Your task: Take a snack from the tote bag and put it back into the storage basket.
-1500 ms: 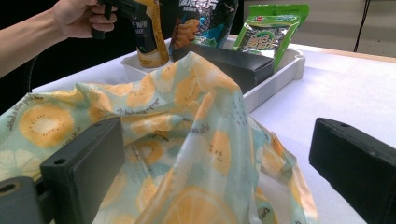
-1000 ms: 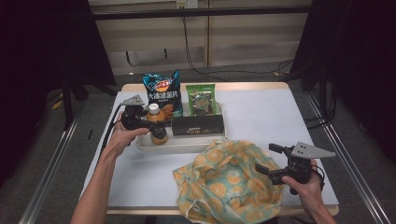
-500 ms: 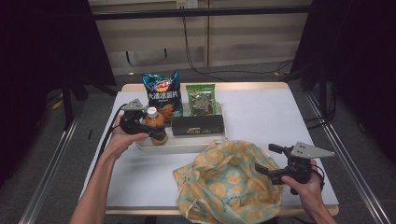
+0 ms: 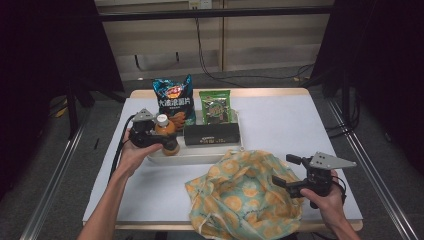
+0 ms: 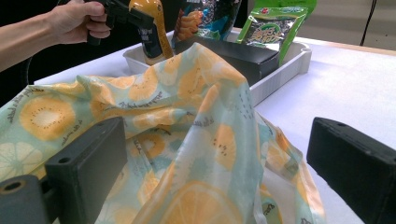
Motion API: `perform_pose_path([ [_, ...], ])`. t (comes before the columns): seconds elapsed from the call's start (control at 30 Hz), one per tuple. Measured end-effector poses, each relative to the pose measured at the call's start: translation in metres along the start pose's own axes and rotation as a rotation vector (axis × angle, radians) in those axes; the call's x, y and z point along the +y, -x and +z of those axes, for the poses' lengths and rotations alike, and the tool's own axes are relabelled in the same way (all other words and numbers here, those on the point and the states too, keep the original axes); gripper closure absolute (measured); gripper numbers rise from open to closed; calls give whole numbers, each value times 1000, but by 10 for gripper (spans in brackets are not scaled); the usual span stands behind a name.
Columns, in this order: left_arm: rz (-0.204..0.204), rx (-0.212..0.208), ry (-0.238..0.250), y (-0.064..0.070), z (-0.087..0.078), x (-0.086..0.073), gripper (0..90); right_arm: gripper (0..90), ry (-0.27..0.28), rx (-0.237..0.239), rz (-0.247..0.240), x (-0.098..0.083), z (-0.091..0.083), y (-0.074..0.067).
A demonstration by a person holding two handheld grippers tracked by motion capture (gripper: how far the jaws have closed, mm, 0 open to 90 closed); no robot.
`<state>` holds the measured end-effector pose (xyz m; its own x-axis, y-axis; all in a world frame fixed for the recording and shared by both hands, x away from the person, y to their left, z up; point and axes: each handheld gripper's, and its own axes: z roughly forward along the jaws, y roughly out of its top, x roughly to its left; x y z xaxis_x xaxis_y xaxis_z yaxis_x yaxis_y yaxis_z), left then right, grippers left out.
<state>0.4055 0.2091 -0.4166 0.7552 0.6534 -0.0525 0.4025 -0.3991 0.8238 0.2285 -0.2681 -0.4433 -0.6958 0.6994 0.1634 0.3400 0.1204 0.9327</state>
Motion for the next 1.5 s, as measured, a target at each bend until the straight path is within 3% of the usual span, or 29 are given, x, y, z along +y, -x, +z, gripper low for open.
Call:
perform_pose_path([
  [0.07,-3,-15,-5,-1,1,1,300,44,2,-2,0,0,0,0],
  [0.27,32,-112,1,-14,4,4,300,44,1,-3,5,0,1,0],
  [0.53,79,-184,8,-27,10,6,301,44,-4,-2,9,0,2,2],
  [0.6,98,-183,-3,-27,10,6,301,43,-4,-4,12,-1,3,1],
  [0.77,103,-204,7,-30,10,5,298,44,-3,0,6,-1,2,1],
  [0.97,80,-189,14,-30,10,4,290,43,-3,4,4,0,2,0],
  [1.17,27,-162,43,-26,4,6,144,42,1,-3,6,0,2,1],
  [1.27,27,-111,42,-21,-2,7,94,41,3,-3,6,0,1,2],
  [1.33,4,-102,58,-19,-7,7,65,39,3,-2,9,0,1,1],
  [1.4,-17,-67,71,-17,-15,6,55,35,8,-9,10,0,0,1],
  [1.5,-72,-31,135,-16,-27,3,46,32,13,-15,11,1,0,2],
])
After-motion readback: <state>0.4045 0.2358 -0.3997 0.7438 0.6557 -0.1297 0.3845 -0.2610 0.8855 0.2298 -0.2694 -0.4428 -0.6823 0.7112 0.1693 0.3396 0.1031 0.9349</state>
